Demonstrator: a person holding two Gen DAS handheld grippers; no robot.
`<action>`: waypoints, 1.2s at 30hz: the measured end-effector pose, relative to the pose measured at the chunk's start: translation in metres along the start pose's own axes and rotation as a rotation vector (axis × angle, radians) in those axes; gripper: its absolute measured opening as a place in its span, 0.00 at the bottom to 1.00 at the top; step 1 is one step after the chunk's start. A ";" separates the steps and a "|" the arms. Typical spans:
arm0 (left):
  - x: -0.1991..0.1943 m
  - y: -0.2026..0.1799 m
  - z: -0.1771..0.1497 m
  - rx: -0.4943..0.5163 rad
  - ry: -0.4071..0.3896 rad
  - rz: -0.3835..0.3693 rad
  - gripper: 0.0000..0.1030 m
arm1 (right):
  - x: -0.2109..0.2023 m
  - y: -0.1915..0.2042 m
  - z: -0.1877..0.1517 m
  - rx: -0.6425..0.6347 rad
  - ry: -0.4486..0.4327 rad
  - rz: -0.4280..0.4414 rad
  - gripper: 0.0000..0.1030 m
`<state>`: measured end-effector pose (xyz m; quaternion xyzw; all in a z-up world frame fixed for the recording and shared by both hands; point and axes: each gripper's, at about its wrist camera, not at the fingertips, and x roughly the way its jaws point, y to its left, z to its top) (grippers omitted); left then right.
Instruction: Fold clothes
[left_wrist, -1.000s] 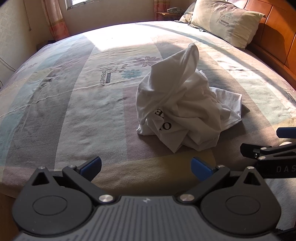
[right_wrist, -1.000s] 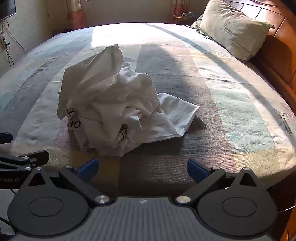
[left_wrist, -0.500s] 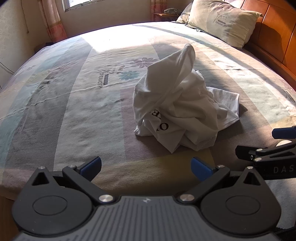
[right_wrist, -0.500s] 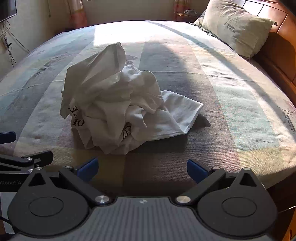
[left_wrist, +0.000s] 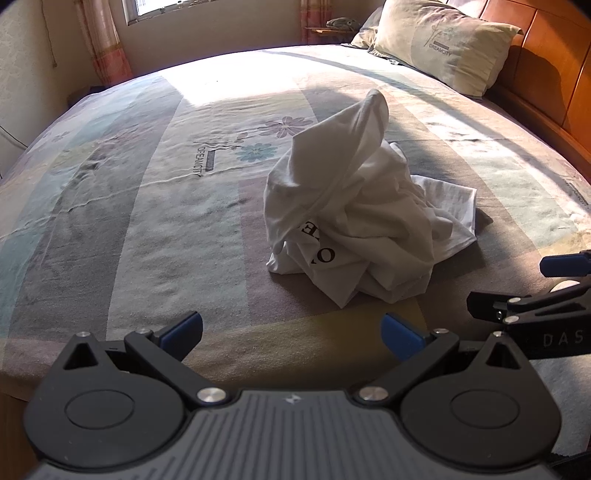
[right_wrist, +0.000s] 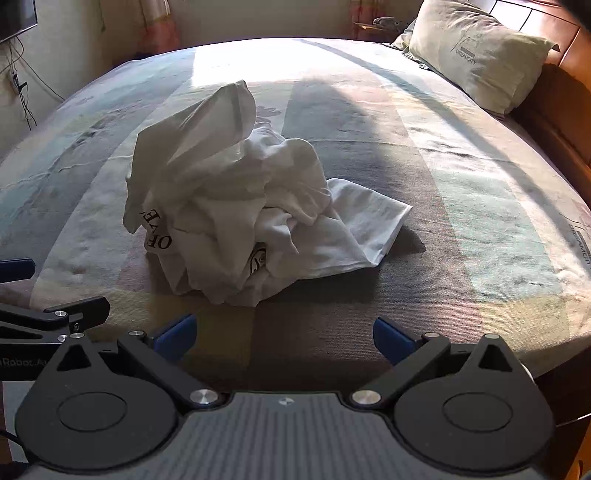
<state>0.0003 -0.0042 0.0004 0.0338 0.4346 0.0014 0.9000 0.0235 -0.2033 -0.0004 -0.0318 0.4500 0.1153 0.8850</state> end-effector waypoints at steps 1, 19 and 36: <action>0.000 0.000 0.000 0.001 0.000 0.000 0.99 | 0.000 0.000 0.000 0.000 0.000 -0.001 1.00; 0.025 -0.006 0.053 0.065 -0.065 0.032 0.99 | 0.009 -0.024 0.011 0.031 0.007 -0.028 1.00; 0.074 0.023 0.081 0.083 -0.049 0.213 0.99 | 0.028 -0.042 0.017 0.070 0.033 -0.033 1.00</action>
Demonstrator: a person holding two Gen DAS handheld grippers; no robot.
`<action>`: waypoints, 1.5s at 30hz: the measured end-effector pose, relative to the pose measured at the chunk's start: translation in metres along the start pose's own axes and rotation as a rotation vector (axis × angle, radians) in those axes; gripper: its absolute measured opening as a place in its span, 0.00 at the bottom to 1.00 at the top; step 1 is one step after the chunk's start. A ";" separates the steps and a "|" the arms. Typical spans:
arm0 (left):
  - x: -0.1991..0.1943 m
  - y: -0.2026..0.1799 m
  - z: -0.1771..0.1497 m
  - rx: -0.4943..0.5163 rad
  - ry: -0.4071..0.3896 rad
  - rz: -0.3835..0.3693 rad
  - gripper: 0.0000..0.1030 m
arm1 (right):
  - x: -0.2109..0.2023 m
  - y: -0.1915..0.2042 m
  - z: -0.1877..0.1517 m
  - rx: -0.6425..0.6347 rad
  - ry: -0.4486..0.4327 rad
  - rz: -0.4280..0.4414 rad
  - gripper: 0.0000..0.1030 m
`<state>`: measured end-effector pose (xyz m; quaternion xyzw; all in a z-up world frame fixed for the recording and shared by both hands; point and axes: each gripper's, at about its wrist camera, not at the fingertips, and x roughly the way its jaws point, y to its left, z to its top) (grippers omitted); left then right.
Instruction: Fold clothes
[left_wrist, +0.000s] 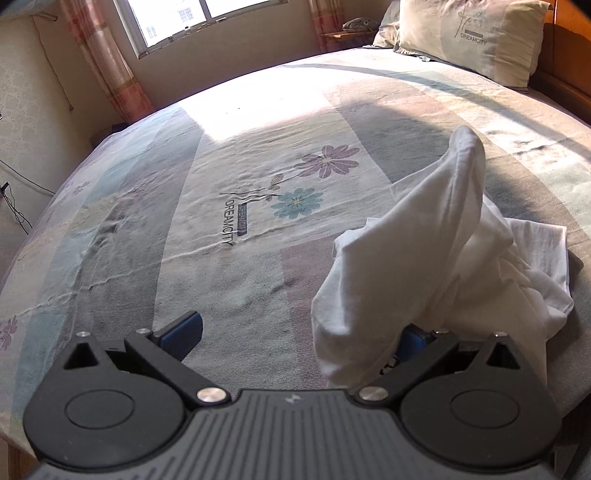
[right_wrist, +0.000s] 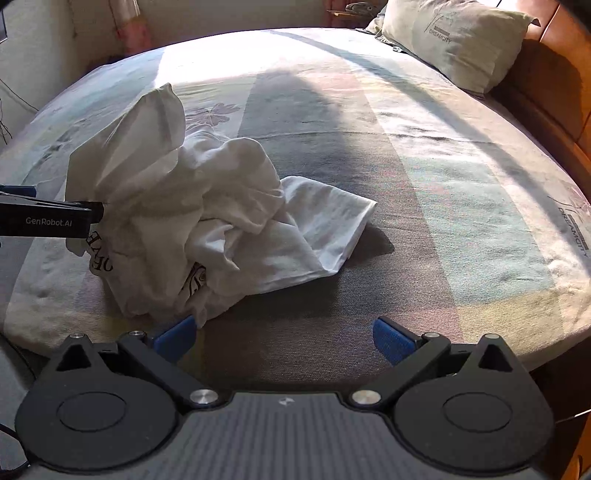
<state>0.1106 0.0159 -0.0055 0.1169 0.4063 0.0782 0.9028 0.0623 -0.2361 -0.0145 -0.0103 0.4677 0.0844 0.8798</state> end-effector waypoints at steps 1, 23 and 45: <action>0.003 0.002 0.001 0.000 0.002 0.014 0.99 | 0.001 0.000 0.000 -0.001 0.002 0.001 1.00; 0.043 -0.044 0.006 0.071 0.010 -0.302 1.00 | 0.003 0.009 0.001 -0.040 -0.018 0.033 1.00; 0.082 0.004 -0.001 -0.025 0.118 -0.637 1.00 | 0.108 0.034 0.029 -0.405 -0.073 0.424 1.00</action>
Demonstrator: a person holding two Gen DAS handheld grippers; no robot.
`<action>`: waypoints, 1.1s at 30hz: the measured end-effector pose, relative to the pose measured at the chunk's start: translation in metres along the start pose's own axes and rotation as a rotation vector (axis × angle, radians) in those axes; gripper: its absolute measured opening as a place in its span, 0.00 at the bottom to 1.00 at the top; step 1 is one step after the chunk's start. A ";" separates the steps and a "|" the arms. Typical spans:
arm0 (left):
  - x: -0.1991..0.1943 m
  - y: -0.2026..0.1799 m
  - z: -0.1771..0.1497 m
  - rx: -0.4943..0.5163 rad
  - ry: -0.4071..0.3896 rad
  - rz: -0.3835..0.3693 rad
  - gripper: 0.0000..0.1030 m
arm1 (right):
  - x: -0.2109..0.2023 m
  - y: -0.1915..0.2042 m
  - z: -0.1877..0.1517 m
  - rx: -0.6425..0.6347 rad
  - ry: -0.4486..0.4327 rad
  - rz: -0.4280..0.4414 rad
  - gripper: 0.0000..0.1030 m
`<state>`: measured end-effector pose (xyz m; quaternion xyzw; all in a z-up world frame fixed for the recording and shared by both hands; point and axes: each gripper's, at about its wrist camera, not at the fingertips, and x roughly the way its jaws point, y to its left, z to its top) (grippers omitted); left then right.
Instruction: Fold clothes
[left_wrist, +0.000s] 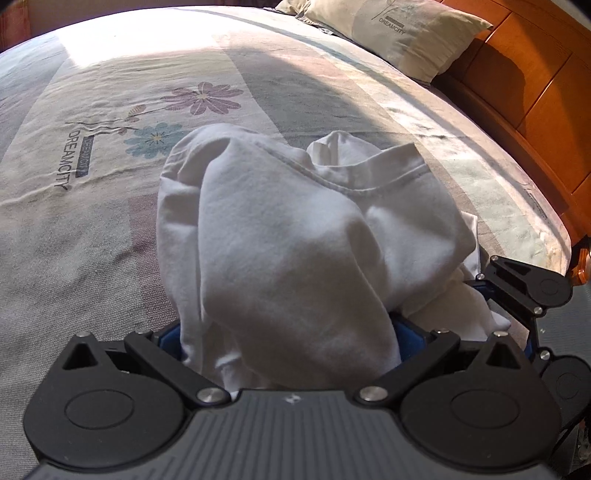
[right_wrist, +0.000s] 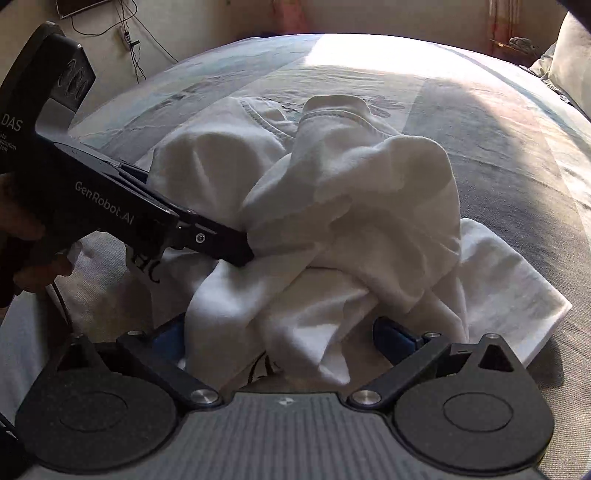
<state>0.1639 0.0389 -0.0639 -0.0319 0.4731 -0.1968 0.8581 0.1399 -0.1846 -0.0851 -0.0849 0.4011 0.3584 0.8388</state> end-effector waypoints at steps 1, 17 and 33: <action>-0.002 -0.001 0.000 0.013 0.000 0.000 1.00 | -0.003 -0.001 -0.001 -0.007 0.003 0.010 1.00; 0.000 0.047 0.045 -0.055 0.012 -0.152 0.99 | -0.021 -0.087 0.056 0.084 -0.034 0.330 1.00; -0.054 -0.004 -0.047 0.067 0.103 -0.220 0.99 | -0.031 0.018 0.001 -0.151 0.106 0.350 1.00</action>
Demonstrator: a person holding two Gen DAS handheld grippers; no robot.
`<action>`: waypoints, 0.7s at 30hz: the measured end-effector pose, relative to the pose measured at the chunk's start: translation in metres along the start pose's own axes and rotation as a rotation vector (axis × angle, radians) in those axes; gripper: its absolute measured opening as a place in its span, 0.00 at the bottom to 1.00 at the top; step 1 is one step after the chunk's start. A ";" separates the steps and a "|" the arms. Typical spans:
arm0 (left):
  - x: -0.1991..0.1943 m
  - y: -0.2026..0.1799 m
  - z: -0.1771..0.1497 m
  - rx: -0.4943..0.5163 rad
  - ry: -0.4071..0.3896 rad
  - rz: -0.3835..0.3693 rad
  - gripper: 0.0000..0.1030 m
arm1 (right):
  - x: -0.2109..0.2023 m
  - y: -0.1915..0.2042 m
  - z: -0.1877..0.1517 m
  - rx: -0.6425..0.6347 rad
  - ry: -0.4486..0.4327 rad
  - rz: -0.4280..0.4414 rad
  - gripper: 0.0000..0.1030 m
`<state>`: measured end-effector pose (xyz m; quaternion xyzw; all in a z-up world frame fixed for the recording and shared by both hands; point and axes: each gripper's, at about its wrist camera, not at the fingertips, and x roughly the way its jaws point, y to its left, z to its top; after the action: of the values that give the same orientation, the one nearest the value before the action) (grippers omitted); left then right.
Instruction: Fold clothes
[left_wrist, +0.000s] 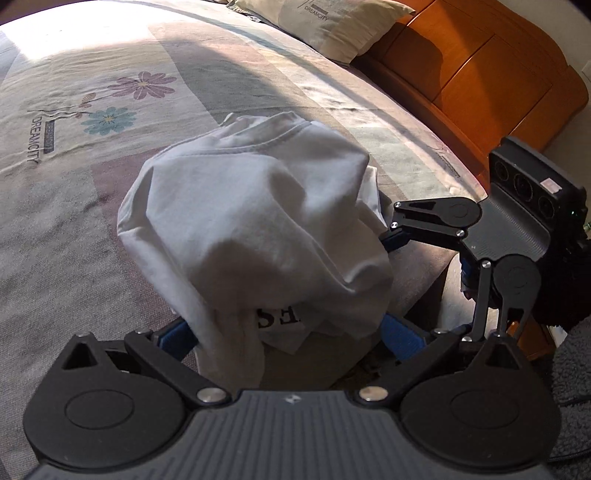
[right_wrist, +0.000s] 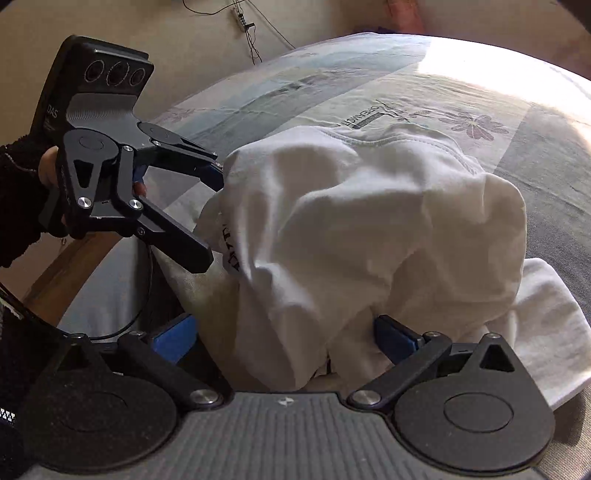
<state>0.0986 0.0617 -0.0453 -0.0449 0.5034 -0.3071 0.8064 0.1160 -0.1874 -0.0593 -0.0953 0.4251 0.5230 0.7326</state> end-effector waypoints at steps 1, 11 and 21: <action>-0.001 0.000 -0.009 0.004 0.023 0.014 0.99 | -0.003 0.007 -0.004 -0.015 0.012 0.012 1.00; -0.039 0.027 0.004 -0.080 -0.130 0.090 0.99 | -0.061 -0.004 -0.006 0.049 -0.093 -0.076 1.00; -0.035 0.006 0.060 0.032 -0.272 0.002 0.99 | -0.062 -0.088 0.028 0.182 -0.141 -0.109 1.00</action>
<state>0.1406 0.0717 0.0094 -0.0725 0.3844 -0.3054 0.8682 0.1995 -0.2516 -0.0241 -0.0146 0.4124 0.4470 0.7937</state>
